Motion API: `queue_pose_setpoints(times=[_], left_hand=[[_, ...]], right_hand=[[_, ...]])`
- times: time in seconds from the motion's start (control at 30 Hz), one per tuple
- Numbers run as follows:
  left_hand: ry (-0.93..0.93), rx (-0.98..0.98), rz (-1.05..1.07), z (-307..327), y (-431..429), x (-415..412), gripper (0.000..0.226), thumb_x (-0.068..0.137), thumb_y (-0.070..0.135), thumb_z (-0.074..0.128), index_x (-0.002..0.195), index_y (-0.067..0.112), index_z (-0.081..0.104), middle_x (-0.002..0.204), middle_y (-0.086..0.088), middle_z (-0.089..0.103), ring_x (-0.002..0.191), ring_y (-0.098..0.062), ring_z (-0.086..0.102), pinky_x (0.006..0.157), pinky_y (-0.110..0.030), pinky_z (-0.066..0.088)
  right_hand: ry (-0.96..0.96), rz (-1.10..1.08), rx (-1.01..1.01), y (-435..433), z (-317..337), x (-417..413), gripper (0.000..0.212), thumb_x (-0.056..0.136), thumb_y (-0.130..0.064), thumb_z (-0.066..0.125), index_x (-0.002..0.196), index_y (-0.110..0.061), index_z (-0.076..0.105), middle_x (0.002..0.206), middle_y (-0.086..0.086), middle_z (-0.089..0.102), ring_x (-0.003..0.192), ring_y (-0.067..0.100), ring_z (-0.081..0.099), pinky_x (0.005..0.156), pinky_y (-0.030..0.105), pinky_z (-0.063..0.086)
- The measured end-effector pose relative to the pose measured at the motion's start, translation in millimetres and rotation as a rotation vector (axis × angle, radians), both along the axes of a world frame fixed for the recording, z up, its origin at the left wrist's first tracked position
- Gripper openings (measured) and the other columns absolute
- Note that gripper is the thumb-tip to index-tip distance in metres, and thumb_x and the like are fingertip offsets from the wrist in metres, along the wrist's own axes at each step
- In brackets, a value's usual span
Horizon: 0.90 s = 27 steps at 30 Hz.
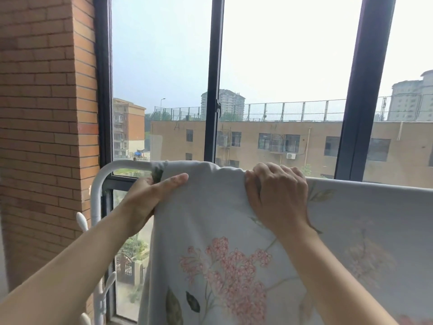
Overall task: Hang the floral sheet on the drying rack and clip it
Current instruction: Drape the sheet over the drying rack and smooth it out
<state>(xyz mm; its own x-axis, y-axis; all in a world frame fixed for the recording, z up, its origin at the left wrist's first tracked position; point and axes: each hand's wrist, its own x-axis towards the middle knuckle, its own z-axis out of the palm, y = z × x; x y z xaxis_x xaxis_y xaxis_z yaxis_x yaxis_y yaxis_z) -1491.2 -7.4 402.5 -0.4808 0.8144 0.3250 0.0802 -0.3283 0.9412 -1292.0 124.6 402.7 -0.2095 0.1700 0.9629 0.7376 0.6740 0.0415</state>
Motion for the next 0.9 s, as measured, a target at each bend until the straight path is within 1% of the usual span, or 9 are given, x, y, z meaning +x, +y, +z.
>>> queue_pose_setpoints(times=[0.07,0.13,0.23,0.33,0.43,0.57,0.67,0.8,0.9], left_hand=[[-0.070,0.023,-0.067,9.5,-1.2,-4.7,0.046,0.070,0.036,0.071,0.106,0.008,0.067,0.098,-0.009,0.072,0.088,-0.021,0.068,0.075,-0.032,0.056],[-0.111,0.030,-0.085,16.8,0.2,-9.0,0.040,0.071,0.038,0.070,0.102,0.013,0.064,0.093,-0.007,0.069,0.082,-0.018,0.067,0.078,-0.033,0.053],[-0.147,-0.002,-0.131,27.9,5.2,-9.3,0.037,0.069,0.038,0.071,0.096,0.019,0.055,0.080,-0.004,0.067,0.069,-0.014,0.067,0.064,-0.028,0.056],[-0.163,-0.018,-0.138,33.8,10.7,-6.3,0.037,0.072,0.035,0.071,0.099,0.020,0.052,0.077,-0.004,0.065,0.062,-0.014,0.066,0.055,-0.025,0.056],[-0.224,0.055,-0.005,33.2,19.7,-5.0,0.028,0.074,0.018,0.075,0.093,0.019,0.054,0.076,-0.006,0.065,0.059,-0.016,0.064,0.053,-0.027,0.056],[-0.256,0.186,0.258,33.7,27.0,-3.8,0.031,0.063,0.012,0.084,0.070,0.020,0.055,0.076,-0.006,0.066,0.069,-0.021,0.063,0.071,-0.033,0.055],[-0.218,0.241,0.351,30.7,21.5,-10.8,0.034,0.062,0.017,0.086,0.067,0.023,0.054,0.075,-0.001,0.065,0.068,-0.017,0.062,0.066,-0.029,0.054],[-0.108,0.242,0.443,23.7,14.2,-18.3,0.039,0.066,0.016,0.084,0.051,0.022,0.048,0.072,-0.001,0.062,0.069,-0.015,0.059,0.068,-0.026,0.050],[-0.005,0.213,0.484,21.1,11.0,-18.0,0.037,0.068,0.015,0.082,0.055,0.020,0.049,0.068,-0.001,0.058,0.065,-0.014,0.055,0.061,-0.020,0.047]], right_hand=[[0.000,0.000,0.002,-0.1,-0.5,1.1,0.038,0.093,-0.039,0.038,0.070,-0.018,0.060,0.067,-0.003,0.062,0.063,0.022,0.059,0.072,0.033,0.041],[-0.003,0.001,0.005,-1.1,-1.7,0.7,0.040,0.094,-0.041,0.037,0.069,-0.018,0.059,0.067,-0.003,0.061,0.063,0.021,0.058,0.071,0.032,0.039],[-0.009,-0.004,0.006,-0.9,-1.9,-0.8,0.039,0.094,-0.041,0.040,0.068,-0.019,0.058,0.066,-0.004,0.061,0.062,0.021,0.058,0.070,0.032,0.039],[-0.010,-0.009,0.009,1.0,-1.9,0.1,0.039,0.095,-0.042,0.041,0.068,-0.019,0.057,0.066,-0.004,0.060,0.062,0.021,0.057,0.071,0.032,0.038],[-0.025,-0.007,0.000,2.2,-2.7,0.2,0.040,0.096,-0.043,0.040,0.068,-0.020,0.055,0.066,-0.005,0.059,0.063,0.020,0.057,0.071,0.033,0.039],[-0.032,0.003,0.013,0.9,-1.6,-3.6,0.037,0.094,-0.040,0.038,0.070,-0.019,0.057,0.066,-0.005,0.059,0.062,0.020,0.058,0.070,0.032,0.040],[-0.030,0.002,0.012,-0.5,-2.1,-2.3,0.037,0.094,-0.040,0.038,0.070,-0.020,0.058,0.067,-0.006,0.059,0.062,0.020,0.057,0.069,0.032,0.040],[-0.027,-0.006,0.009,-1.5,-1.5,-0.6,0.038,0.094,-0.040,0.037,0.070,-0.019,0.058,0.067,-0.005,0.060,0.064,0.021,0.058,0.071,0.033,0.040],[-0.031,-0.002,-0.009,-3.4,0.1,1.0,0.039,0.093,-0.040,0.036,0.070,-0.019,0.060,0.067,-0.004,0.061,0.065,0.022,0.060,0.071,0.033,0.041]])
